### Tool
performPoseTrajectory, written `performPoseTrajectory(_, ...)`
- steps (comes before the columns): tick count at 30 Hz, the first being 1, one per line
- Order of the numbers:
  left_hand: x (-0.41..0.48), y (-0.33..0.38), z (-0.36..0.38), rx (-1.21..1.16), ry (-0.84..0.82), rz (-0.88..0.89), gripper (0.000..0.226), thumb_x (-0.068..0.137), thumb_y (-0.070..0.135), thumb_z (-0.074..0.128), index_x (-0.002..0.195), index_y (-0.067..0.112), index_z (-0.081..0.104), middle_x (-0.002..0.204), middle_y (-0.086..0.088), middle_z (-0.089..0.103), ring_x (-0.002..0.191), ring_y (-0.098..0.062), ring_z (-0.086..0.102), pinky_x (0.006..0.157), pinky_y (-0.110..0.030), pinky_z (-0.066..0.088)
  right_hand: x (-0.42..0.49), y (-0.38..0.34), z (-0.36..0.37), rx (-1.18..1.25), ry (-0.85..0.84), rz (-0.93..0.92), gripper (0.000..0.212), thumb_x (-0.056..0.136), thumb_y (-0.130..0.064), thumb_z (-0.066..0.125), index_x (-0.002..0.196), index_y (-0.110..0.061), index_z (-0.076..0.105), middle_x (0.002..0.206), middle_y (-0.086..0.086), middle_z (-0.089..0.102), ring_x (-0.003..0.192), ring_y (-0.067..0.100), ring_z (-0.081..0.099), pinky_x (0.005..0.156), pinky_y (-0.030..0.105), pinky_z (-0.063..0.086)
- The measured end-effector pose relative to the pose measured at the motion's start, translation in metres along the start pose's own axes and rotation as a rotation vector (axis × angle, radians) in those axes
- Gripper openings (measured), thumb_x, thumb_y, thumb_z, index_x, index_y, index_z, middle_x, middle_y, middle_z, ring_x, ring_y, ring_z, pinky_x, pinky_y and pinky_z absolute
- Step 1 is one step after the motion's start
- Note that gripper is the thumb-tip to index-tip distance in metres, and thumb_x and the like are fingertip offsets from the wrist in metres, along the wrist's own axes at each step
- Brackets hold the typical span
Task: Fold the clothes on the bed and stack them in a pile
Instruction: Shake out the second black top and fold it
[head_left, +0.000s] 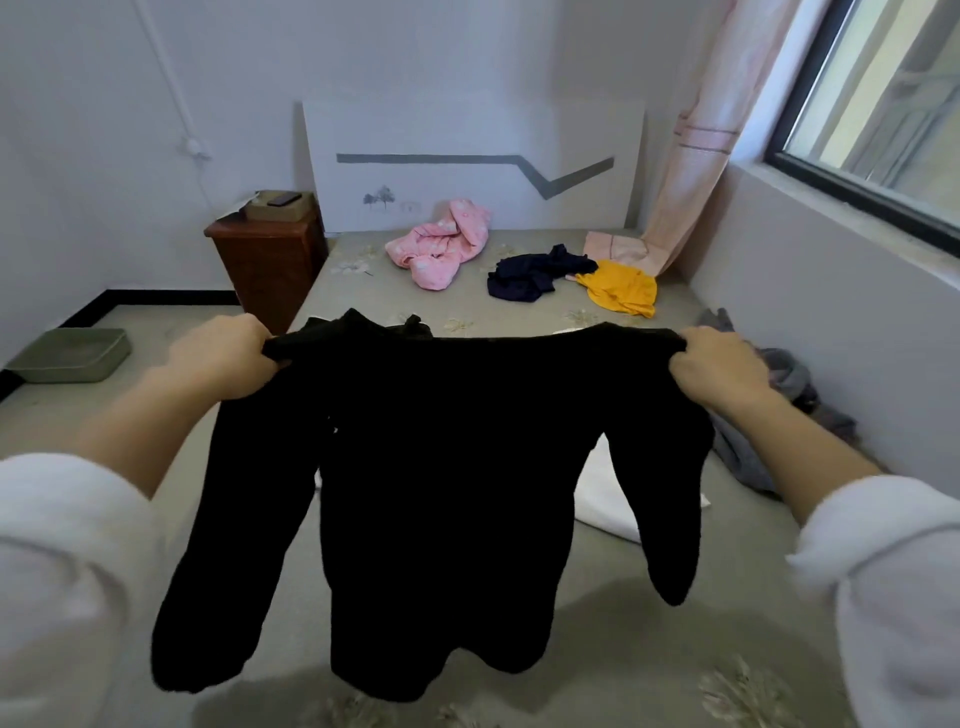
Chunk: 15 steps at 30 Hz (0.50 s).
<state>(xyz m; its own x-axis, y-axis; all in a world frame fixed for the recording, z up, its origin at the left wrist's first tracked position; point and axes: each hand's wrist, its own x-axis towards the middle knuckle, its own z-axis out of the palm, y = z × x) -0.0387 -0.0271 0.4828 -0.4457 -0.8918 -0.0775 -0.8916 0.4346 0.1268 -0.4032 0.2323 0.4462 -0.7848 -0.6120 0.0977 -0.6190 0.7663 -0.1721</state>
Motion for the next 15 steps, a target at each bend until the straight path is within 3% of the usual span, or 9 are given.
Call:
performPoseTrajectory(2,0.008,0.003,0.007,0.085,0.044,-0.082,0.014,0.091,0.011,0.051,0.090,0.007,0.064,0.081,-0.014,0.061,0.071,-0.030,0.060,0.061,-0.033,0.046,0.007,-0.004,0.012,0.239,-0.099,0.166,0.031,0.090,-0.016,0.038,0.110,-0.002,0.057,0.108,0.026,0.063,0.089,0.041,0.064,0.072,0.038,0.051)
performPoseTrajectory(5,0.024,0.005,0.010,0.108,-0.011,-0.183,0.019,0.089,0.001,0.051,0.106,0.003,0.061,0.102,-0.020,0.062,0.092,-0.038,0.062,0.071,-0.040,0.056,0.017,-0.014,0.015,0.948,-0.340,0.437,0.030,0.097,-0.012,0.031,0.113,-0.001,0.053,0.081,0.024,0.067,0.053,0.032,0.067,0.043,0.031,0.054)
performPoseTrajectory(7,0.038,0.003,0.006,-0.307,-0.104,-0.249,0.027,0.087,-0.009,0.054,0.113,-0.003,0.058,0.108,-0.022,0.062,0.094,-0.041,0.063,0.050,-0.035,0.058,0.026,-0.019,0.011,1.224,-0.373,0.430,0.033,0.101,-0.012,0.027,0.118,-0.005,0.054,0.083,0.021,0.069,0.066,0.030,0.071,0.051,0.033,0.056)
performPoseTrajectory(9,0.044,0.004,0.001,-0.925,-0.079,-0.303,0.034,0.090,-0.011,0.048,0.120,0.000,0.057,0.117,-0.020,0.061,0.090,-0.039,0.064,0.040,-0.032,0.055,0.035,-0.022,0.007,1.341,-0.212,0.397,0.033,0.101,-0.012,0.027,0.116,-0.011,0.056,0.097,0.013,0.067,0.087,0.026,0.066,0.069,0.036,0.053)
performPoseTrajectory(11,0.046,0.007,0.003,-1.364,0.043,-0.331,0.034,0.095,-0.005,0.040,0.120,0.009,0.059,0.121,-0.015,0.059,0.093,-0.036,0.064,0.049,-0.037,0.059,0.036,-0.022,0.003,1.295,0.002,0.341,0.032,0.096,-0.008,0.031,0.099,-0.022,0.059,0.095,0.002,0.065,0.086,0.015,0.062,0.069,0.027,0.050)
performPoseTrajectory(13,0.040,0.011,0.011,-1.599,0.182,-0.296,0.033,0.097,0.000,0.035,0.110,0.016,0.061,0.115,-0.010,0.061,0.097,-0.031,0.063,0.057,-0.032,0.060,0.026,-0.022,0.000,1.203,0.161,0.233,0.035,0.091,-0.005,0.033,0.084,-0.027,0.059,0.078,-0.007,0.061,0.070,0.001,0.060,0.058,0.015,0.045)
performPoseTrajectory(15,0.025,0.009,0.027,-1.632,0.280,-0.207,0.037,0.094,-0.003,0.032,0.097,0.022,0.058,0.105,-0.004,0.063,0.097,-0.024,0.064,0.063,-0.026,0.057,0.009,-0.019,0.000,1.150,0.277,0.094,0.036,0.085,-0.003,0.034,0.070,-0.029,0.056,0.065,-0.014,0.053,0.051,-0.013,0.049,0.049,0.006,0.036)
